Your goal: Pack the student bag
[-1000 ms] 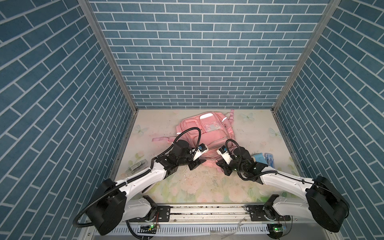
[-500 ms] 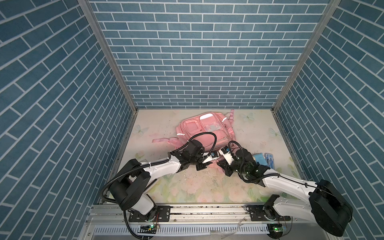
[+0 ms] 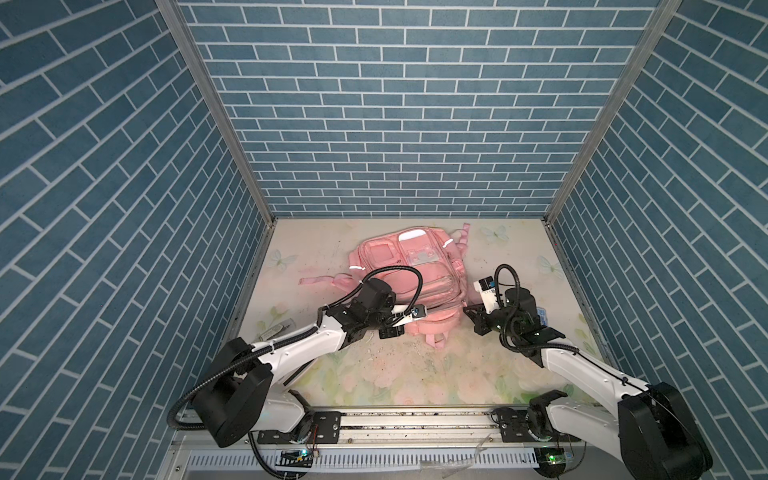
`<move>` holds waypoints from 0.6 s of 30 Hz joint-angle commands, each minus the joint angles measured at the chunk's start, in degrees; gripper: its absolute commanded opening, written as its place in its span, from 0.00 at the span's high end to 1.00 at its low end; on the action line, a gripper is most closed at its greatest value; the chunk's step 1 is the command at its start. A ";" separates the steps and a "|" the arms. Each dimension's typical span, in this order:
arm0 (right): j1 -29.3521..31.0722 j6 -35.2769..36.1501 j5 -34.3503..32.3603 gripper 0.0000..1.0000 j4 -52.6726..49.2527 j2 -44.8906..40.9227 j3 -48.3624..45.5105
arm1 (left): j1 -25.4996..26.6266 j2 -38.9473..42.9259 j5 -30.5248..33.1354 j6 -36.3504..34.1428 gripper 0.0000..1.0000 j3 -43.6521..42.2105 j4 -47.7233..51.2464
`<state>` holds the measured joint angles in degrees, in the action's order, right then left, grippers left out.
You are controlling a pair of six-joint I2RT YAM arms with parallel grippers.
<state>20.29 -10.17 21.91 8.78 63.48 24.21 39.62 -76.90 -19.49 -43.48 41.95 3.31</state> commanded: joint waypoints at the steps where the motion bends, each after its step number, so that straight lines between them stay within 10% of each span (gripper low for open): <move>1: -3.33 1.73 0.09 1.00 -2.10 1.83 2.84 | -5.33 3.25 0.10 -5.29 1.00 -1.42 7.35; 8: 3.04 2.54 12.41 1.00 1.42 2.56 3.62 | -11.53 5.49 1.25 -6.48 1.00 -1.09 9.54; 18: 10.09 -0.54 10.79 1.00 5.81 -0.07 1.35 | -4.32 10.65 -4.31 3.23 0.50 -1.46 6.92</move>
<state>29.85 -9.28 31.33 10.26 65.67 25.78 31.38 -67.11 -21.39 -44.05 40.88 11.46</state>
